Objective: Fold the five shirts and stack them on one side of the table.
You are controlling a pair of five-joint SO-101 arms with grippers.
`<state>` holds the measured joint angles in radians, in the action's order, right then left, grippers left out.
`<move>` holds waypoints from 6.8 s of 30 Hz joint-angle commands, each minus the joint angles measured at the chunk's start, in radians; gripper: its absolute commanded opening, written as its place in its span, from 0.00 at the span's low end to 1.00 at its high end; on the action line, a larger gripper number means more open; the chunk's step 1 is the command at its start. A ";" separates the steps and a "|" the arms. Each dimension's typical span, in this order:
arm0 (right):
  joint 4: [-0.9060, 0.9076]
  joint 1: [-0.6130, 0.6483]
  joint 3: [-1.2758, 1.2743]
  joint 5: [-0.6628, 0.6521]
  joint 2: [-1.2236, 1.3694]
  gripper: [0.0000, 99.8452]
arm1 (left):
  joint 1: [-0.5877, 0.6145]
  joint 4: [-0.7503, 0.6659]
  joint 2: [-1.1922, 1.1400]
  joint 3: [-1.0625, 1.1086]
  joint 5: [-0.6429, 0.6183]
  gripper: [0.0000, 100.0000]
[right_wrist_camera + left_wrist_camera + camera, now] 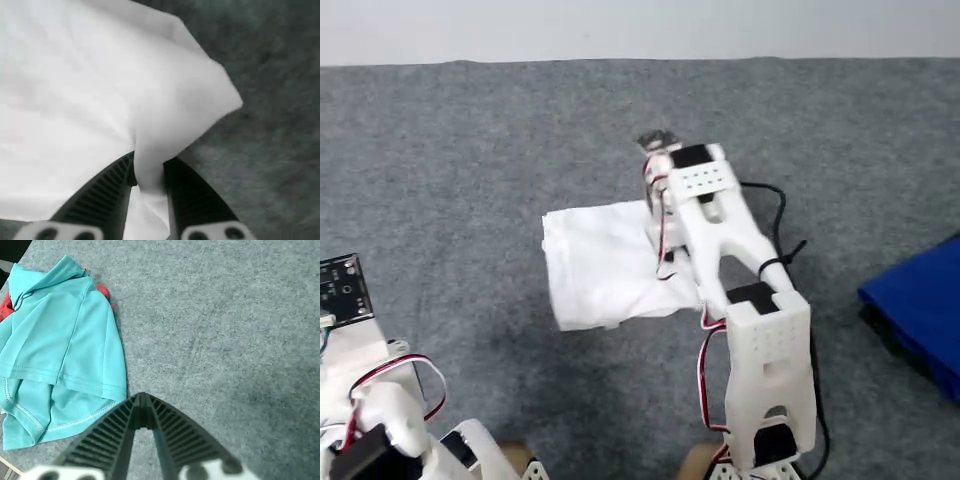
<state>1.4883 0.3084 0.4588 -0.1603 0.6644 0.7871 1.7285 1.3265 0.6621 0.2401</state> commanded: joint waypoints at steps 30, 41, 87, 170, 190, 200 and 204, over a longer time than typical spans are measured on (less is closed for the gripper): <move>-0.168 0.079 0.858 -0.968 0.424 0.13 | 0.000 -0.005 0.005 -0.005 0.009 0.00; -0.140 0.073 1.066 -0.684 0.427 0.15 | 0.000 -0.005 0.005 -0.004 0.008 0.00; 0.286 0.116 0.358 0.878 -0.157 0.35 | -0.005 -0.020 0.003 0.016 0.021 0.00; -0.148 0.120 0.370 0.761 0.205 0.01 | -0.005 -0.012 0.003 0.015 0.023 0.00; 0.090 -0.074 0.370 0.646 -0.124 0.01 | -0.005 -0.012 0.003 0.015 0.023 0.00; 0.180 -0.306 0.370 0.552 -0.189 0.01 | -0.005 -0.012 0.003 0.013 0.023 0.00; 0.193 -0.412 0.370 0.506 -0.205 0.01 | -0.005 -0.012 0.003 0.013 0.023 0.00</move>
<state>1.6709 -0.0307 0.8163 0.3828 0.5462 0.7871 1.7285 1.3265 0.6836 0.2555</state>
